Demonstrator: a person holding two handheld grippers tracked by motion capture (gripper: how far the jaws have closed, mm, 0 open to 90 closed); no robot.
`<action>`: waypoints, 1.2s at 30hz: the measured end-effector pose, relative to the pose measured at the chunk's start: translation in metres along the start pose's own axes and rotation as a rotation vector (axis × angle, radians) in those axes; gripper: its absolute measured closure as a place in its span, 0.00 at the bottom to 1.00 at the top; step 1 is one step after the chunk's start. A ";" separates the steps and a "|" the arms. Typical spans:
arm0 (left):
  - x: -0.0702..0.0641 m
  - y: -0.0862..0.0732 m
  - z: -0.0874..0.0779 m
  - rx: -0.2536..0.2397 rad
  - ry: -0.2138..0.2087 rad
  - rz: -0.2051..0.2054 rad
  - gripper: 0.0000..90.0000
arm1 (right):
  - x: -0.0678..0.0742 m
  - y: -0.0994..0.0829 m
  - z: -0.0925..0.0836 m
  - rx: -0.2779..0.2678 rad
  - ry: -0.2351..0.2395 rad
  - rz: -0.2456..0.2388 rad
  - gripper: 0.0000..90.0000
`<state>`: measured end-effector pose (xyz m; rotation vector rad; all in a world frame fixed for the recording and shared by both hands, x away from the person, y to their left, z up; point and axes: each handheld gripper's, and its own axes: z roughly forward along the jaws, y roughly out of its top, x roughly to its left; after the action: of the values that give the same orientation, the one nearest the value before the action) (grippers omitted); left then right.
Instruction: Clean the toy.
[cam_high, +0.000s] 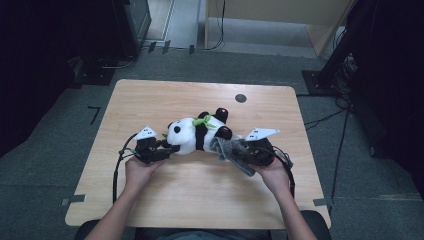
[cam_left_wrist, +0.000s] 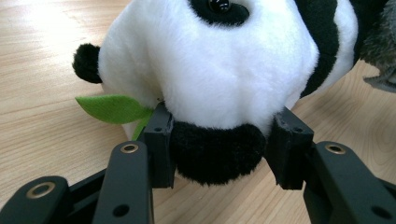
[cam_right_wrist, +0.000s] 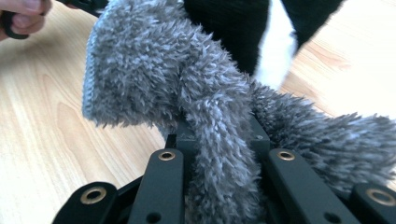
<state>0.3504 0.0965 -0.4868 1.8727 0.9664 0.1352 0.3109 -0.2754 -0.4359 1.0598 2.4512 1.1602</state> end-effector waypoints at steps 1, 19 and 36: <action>0.000 0.000 0.000 0.001 -0.001 0.001 0.57 | -0.002 -0.001 -0.001 -0.001 -0.005 0.002 0.84; 0.002 -0.001 -0.001 0.007 -0.008 0.027 0.56 | -0.032 -0.010 -0.020 -0.052 -0.112 0.110 0.84; 0.000 -0.003 0.000 0.024 0.010 0.056 0.54 | -0.002 0.054 -0.021 -0.161 -0.016 0.009 0.83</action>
<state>0.3487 0.0970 -0.4890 1.9230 0.9267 0.1672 0.3300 -0.2661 -0.3824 1.0304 2.2980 1.3207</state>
